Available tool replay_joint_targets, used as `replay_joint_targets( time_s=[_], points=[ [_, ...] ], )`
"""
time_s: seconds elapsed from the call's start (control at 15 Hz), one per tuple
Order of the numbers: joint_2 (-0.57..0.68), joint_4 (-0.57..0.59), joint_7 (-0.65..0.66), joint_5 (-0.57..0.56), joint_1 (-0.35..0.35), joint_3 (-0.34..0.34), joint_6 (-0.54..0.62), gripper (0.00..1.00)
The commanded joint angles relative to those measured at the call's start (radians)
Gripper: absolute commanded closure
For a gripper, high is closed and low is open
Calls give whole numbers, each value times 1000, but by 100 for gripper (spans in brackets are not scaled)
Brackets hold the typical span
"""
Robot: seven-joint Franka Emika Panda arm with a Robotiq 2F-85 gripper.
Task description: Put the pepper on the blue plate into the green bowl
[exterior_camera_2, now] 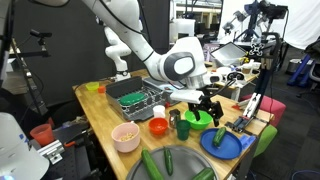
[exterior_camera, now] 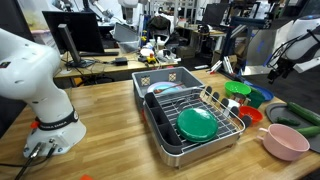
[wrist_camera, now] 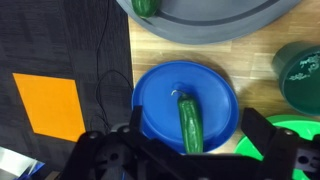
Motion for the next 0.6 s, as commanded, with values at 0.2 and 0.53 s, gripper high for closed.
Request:
replay_joint_targets(
  time_s=[0.2, 0.53],
  points=[
    [186, 210, -207, 71, -82, 107, -21, 0],
    [283, 340, -321, 47, -86, 120, -76, 0]
  ],
)
